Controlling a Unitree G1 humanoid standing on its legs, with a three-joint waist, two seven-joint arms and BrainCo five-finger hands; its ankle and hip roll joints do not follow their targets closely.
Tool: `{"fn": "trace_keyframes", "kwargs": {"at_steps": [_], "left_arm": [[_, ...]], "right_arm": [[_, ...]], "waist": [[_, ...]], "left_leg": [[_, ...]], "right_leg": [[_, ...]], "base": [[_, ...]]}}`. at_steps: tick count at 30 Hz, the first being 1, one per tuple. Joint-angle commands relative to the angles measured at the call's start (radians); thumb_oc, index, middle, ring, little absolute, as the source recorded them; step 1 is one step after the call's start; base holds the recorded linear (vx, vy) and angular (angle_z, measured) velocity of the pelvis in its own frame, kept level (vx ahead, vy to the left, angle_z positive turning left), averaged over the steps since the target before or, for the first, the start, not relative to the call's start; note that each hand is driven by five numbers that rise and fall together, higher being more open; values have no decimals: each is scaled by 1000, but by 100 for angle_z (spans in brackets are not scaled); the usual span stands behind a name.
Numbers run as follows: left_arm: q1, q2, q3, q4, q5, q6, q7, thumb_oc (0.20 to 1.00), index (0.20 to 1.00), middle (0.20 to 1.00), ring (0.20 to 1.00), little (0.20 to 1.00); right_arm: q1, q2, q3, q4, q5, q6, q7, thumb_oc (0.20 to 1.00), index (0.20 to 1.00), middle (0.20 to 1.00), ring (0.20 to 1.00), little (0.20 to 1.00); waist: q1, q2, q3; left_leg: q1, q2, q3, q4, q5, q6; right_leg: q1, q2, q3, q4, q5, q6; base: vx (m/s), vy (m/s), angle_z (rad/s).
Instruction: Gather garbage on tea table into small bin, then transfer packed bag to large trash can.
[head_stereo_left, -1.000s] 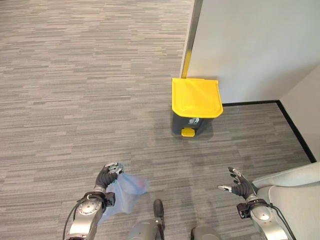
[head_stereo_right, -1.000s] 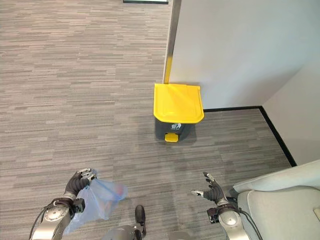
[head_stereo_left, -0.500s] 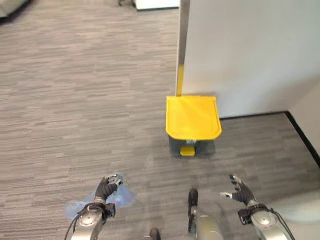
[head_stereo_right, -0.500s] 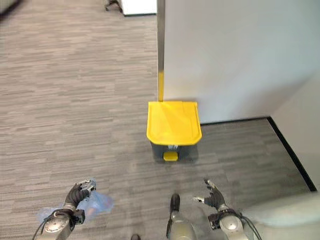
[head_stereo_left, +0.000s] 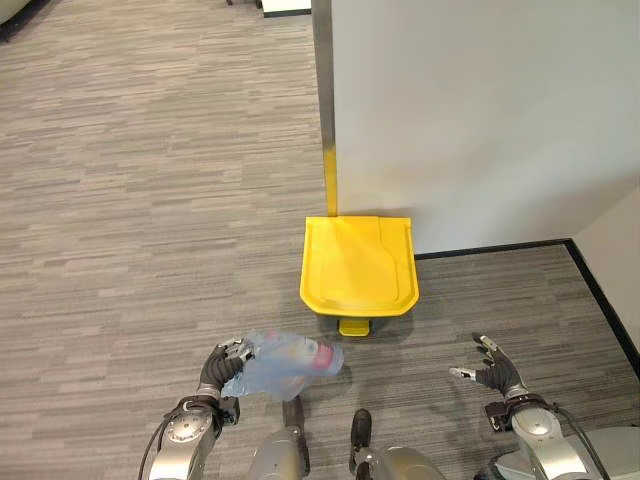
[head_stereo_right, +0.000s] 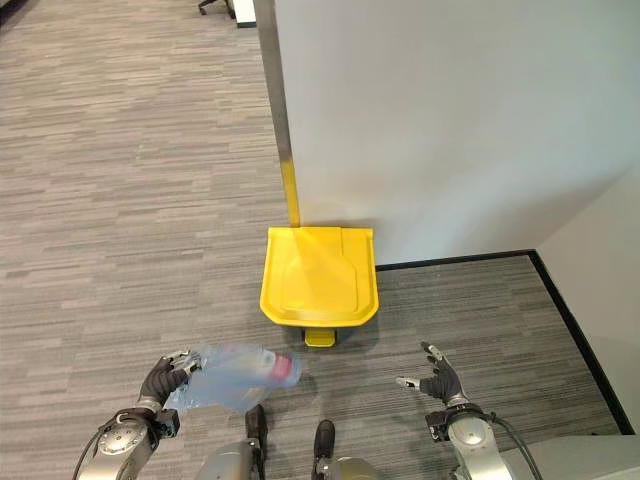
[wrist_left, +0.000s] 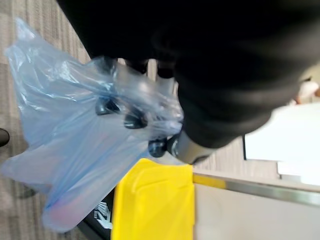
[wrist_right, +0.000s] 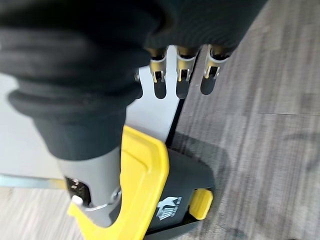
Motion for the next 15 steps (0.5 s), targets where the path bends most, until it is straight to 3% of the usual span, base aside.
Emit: {"fn": "trace_keyframes", "kwargs": {"at_steps": [1,15], "left_arm": [[8,51,15,-57,8,-49,2,200,200,200,200,200],[22,70,64,-60,6,-52,26,200,200,200,200,200]], "right_arm": [[-8,-6,-40,-11,12,-31,-11,1000,1000,1000,1000,1000],[-44,13,-41,16,7,-18,-14,1000,1000,1000,1000,1000]], "waist": [[15,-6,-17],[37,-18,-39]], "left_leg": [[99,-44,-8,16,-87,8],[165,-82,18,-16,-133,62]], "right_leg": [[-50,-98,55,115,-136,138],[-47,-124,123,130,-120,179]], "base": [[96,118,-24],[58,70,-8]]}}
